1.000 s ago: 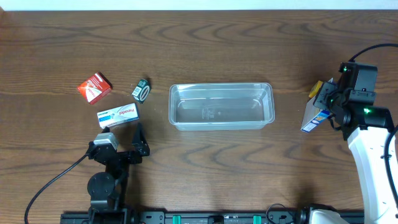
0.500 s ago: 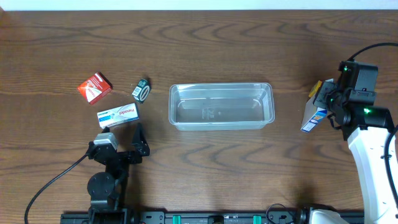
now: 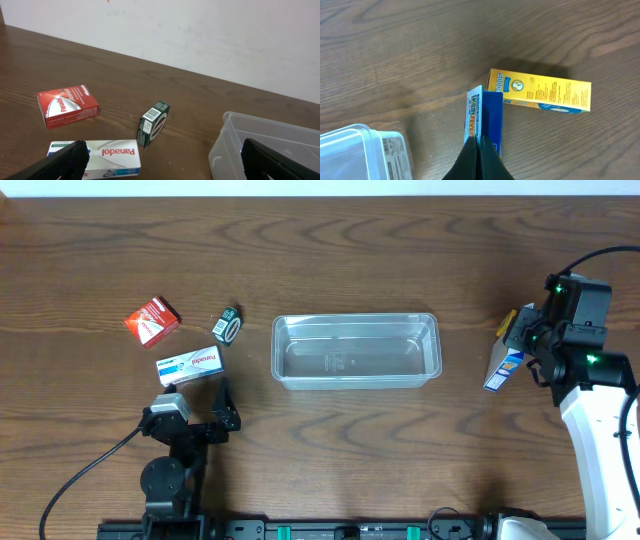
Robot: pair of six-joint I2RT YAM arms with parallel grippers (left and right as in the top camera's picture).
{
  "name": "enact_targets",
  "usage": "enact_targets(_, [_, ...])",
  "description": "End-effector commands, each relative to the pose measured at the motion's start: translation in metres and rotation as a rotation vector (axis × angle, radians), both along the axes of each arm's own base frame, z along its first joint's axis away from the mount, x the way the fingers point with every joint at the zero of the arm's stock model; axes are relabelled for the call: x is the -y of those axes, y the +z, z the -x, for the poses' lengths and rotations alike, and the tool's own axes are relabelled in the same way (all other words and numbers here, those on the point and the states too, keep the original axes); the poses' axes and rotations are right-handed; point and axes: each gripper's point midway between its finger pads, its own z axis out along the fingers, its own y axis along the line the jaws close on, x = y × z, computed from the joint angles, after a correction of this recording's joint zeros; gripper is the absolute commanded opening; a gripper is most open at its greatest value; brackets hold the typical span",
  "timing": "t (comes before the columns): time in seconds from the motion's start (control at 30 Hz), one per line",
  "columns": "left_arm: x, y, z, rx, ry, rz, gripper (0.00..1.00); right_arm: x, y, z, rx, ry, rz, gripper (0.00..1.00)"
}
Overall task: Pack container
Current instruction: 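Lift the blue box and carry it left over the clear container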
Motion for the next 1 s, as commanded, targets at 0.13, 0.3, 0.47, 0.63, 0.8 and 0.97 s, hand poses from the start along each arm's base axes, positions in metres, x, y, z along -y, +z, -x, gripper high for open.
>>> enact_targets(0.13, [0.003, -0.016, 0.001, -0.051, -0.016, -0.012, 0.98, -0.007, -0.001, -0.004, 0.001, 0.072, -0.006, 0.01])
enact_targets(0.3, [0.003, -0.016, 0.001, -0.051, -0.016, -0.012, 0.98, -0.007, 0.006, -0.005, 0.014, 0.077, -0.002, 0.01])
enact_targets(0.47, [0.003, -0.016, 0.001, -0.051, -0.016, -0.012, 0.98, -0.012, 0.021, -0.008, 0.034, 0.119, -0.004, 0.01])
enact_targets(0.63, [0.003, -0.016, 0.001, -0.051, -0.016, -0.012, 0.98, -0.012, 0.021, -0.006, 0.024, 0.119, -0.005, 0.01])
enact_targets(0.8, [0.003, -0.016, 0.001, -0.051, -0.016, -0.012, 0.98, -0.012, 0.020, -0.005, 0.016, 0.118, -0.006, 0.01])
enact_targets(0.97, [0.003, -0.016, 0.001, -0.051, -0.016, -0.012, 0.98, -0.012, 0.030, -0.008, 0.036, 0.120, -0.002, 0.01])
